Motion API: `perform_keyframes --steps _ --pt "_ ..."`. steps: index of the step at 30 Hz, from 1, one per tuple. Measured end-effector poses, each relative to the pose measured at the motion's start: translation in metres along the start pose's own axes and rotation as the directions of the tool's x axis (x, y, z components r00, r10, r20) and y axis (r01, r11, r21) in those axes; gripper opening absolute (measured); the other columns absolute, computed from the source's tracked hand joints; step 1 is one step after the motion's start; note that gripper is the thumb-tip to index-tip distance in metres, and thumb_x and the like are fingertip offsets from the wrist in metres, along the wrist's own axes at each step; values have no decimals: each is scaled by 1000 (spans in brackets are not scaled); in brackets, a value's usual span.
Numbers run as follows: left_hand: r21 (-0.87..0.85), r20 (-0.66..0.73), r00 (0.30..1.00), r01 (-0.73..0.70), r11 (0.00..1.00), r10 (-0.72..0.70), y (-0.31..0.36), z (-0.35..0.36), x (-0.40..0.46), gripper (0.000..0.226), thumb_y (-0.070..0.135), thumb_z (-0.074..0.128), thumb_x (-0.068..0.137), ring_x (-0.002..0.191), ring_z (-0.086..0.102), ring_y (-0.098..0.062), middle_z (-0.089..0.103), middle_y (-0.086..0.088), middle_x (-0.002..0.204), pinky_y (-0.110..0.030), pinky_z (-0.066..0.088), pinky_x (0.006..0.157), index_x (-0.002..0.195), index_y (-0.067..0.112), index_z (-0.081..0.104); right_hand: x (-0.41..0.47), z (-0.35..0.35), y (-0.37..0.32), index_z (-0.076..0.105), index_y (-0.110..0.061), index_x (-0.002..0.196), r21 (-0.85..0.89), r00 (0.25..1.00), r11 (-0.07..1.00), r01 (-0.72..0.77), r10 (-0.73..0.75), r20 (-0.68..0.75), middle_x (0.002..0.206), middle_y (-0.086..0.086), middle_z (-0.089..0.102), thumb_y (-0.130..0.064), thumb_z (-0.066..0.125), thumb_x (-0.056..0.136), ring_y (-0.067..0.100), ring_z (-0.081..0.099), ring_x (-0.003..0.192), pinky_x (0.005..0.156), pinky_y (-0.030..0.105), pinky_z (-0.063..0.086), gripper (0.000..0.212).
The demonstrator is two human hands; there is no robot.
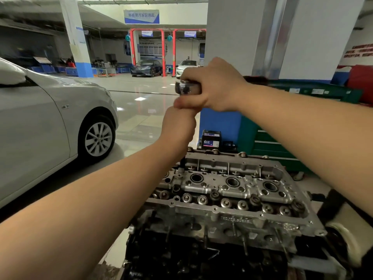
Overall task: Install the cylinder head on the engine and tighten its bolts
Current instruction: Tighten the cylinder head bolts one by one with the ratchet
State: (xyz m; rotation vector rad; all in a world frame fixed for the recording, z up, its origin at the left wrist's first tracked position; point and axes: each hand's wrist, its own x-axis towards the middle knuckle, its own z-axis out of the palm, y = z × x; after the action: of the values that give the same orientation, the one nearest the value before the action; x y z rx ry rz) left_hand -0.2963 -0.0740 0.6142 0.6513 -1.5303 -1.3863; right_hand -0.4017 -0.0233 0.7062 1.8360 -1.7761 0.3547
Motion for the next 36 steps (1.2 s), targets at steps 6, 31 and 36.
perform_keyframes --steps 6,31,36 --pt "-129 187 982 63 990 -38 -5 -15 12 48 13 59 94 39 27 -16 35 2 47 -25 23 46 48 25 53 -2 -18 18 56 -35 109 96 955 994 -59 28 295 92 -20 54 -77 57 88 18 59 95 79 38 46 48" --pt "100 -157 987 -14 995 30 -10 7 26 31 32 57 77 60 35 -24 31 8 44 -42 36 63 51 25 41 -6 -15 -8 58 -20 83 -516 950 832 -206 296 99 72 2 49 -29 56 88 22 43 59 54 29 30 11" --pt "100 -126 992 -5 995 18 -8 6 11 42 27 58 82 63 32 -24 30 9 42 -44 30 65 41 32 49 26 5 -5 66 -14 87 -171 986 985 -40 67 155 81 4 57 -35 57 100 31 59 81 68 37 46 26"
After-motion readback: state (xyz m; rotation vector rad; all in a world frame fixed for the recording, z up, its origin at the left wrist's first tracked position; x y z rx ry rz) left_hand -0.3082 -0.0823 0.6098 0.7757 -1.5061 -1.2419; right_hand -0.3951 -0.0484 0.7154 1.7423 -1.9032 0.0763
